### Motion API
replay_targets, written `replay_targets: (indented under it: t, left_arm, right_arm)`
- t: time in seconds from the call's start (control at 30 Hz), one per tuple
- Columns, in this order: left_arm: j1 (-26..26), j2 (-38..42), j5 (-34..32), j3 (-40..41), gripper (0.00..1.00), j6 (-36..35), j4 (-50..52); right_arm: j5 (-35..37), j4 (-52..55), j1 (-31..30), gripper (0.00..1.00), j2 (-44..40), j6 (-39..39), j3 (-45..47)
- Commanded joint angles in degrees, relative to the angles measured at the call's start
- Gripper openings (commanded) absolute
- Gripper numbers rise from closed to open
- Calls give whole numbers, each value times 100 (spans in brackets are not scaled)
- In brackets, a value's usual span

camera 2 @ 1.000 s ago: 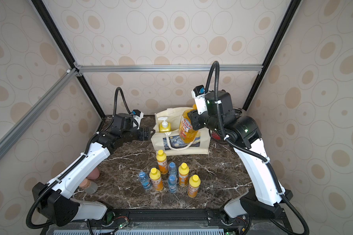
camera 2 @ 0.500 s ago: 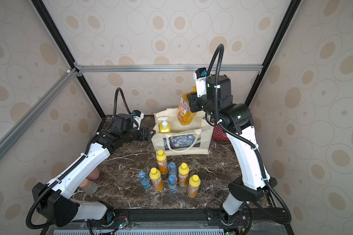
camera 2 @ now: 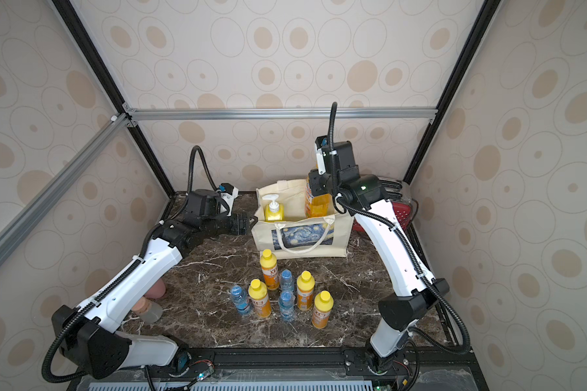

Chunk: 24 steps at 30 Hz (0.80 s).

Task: Pack dish soap into the shopping bag
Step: Place the bottle of dish soap in the shopping bag.

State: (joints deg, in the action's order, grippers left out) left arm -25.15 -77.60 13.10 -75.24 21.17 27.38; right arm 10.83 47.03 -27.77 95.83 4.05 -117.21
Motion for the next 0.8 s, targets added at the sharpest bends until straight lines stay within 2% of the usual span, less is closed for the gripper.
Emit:
replay_targets:
  t: [0.0, 0.2, 0.37, 0.77]
  left_arm:
    - [-33, 140, -61, -6, 81, -60, 69]
    - [-29, 131, -51, -49, 81, -71, 119]
    - [-27, 125, -56, -50, 81, -86, 141]
    - [-32, 87, -58, -92, 80, -98, 172]
  right_arm:
    - [194, -1461, -1, 0, -407, 56, 210]
    - [413, -1873, 15, 0, -492, 59, 1041]
    - [277, -2076, 175, 0, -447, 224, 1503]
    - [133, -2152, 369, 0, -35, 538, 1729]
